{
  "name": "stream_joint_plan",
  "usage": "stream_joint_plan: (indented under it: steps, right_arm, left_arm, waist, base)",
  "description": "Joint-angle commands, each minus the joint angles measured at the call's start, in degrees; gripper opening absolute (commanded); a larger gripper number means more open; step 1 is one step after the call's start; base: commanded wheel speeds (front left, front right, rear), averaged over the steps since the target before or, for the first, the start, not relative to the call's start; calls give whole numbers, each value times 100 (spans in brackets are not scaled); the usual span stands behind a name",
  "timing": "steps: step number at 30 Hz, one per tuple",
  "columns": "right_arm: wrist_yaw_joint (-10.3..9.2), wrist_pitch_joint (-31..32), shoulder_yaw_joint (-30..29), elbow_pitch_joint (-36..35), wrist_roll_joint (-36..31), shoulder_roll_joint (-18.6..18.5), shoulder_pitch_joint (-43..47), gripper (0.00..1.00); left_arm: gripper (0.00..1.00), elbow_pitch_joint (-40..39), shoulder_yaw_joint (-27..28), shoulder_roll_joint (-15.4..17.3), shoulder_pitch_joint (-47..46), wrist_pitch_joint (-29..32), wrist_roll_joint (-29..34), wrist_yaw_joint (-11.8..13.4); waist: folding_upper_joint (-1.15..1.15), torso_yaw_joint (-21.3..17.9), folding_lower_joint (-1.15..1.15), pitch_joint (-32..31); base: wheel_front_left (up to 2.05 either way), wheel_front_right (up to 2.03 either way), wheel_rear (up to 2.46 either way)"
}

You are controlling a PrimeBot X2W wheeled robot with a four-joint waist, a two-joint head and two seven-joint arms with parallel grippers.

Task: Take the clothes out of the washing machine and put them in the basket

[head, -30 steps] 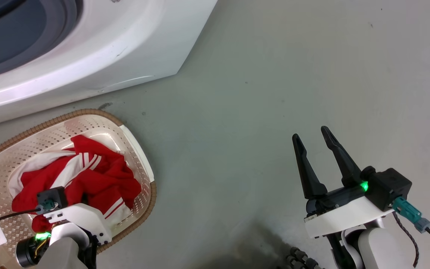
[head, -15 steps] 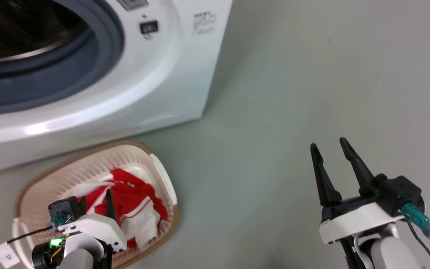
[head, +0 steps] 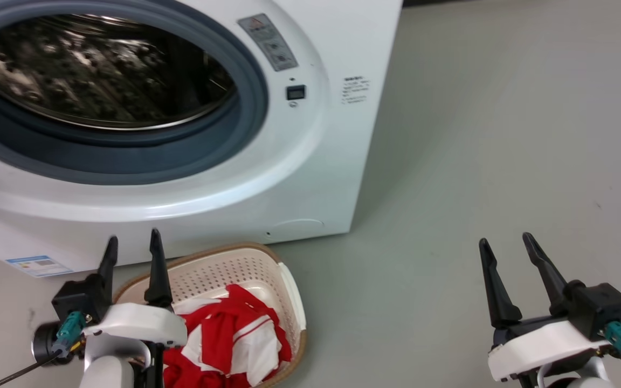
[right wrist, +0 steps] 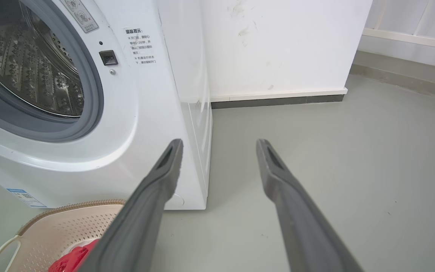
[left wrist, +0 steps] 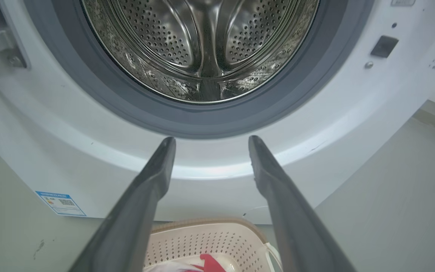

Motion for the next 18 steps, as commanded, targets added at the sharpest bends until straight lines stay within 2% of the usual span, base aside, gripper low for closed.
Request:
stream_joint_plan:
  steps: [1, 10, 18]
  right_arm:
    - [-2, 27, -41, -74, -58, -5, 104, 100]
    - [-2, 212, -215, -437, -182, -5, 444, 100]
    - [-2, 396, -356, -784, -311, -5, 766, 100]
  left_arm:
    - [100, -273, -33, -19, 93, -14, 47, -18]
    - [100, -1746, -308, -8, 688, -14, 495, 68]
    - [100, -2129, -484, 34, 1447, 53, 703, 133]
  waist:
    - [0, 227, 1, -219]
    - [0, 443, 1, -656]
    - [0, 516, 1, -1042]
  base:
    - [0, 0, 0]
    - [0, 0, 0]
    - [0, 0, 0]
